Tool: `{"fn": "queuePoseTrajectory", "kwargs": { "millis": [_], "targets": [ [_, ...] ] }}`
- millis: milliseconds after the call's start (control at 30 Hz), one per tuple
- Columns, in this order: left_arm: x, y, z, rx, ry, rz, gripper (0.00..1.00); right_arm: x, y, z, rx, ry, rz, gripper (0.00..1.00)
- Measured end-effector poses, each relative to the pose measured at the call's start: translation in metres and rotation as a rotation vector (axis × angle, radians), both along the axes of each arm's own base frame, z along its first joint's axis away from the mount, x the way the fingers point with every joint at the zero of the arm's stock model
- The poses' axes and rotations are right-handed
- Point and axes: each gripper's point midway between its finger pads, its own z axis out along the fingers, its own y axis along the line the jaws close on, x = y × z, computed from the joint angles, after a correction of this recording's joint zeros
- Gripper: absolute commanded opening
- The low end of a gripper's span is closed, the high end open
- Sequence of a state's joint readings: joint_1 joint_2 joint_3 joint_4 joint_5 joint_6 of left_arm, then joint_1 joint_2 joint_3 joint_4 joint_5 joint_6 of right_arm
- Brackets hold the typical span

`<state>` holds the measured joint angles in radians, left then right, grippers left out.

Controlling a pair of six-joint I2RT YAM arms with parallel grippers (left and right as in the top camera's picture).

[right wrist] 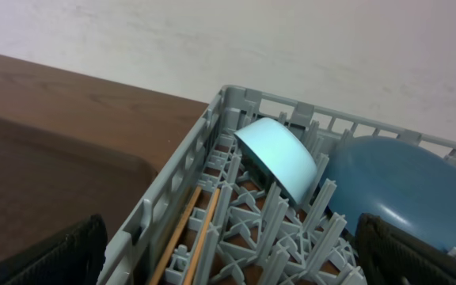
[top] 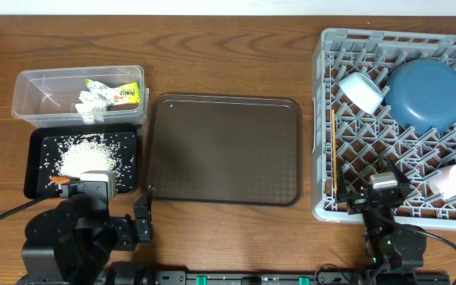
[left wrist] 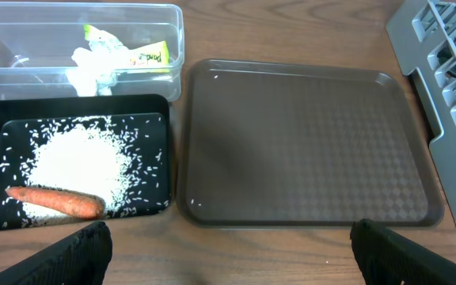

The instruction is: Sort waste into correct bins and load items into the dishwasher rack

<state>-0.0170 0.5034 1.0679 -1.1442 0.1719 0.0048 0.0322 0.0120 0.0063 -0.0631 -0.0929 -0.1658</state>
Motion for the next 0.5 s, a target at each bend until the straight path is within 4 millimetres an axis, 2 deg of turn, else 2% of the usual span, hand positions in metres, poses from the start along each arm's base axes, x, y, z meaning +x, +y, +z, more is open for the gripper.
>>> {"fn": "queuePoseTrajectory", "kwargs": {
  "millis": [133,300,500],
  "targets": [
    [0.0,0.0,-0.001,0.0,0.003,0.0,0.98,0.0,0.0,0.0,0.0,0.0,0.0,0.99],
    [-0.009,0.003,-0.014,0.011,0.065,0.012,0.98,0.0,0.0,0.0,0.0,0.0,0.0,0.99],
    [0.0,0.007,-0.03,0.026,-0.024,0.034,0.98,0.0,0.0,0.0,0.0,0.001,0.0,0.99]
  ]
}}
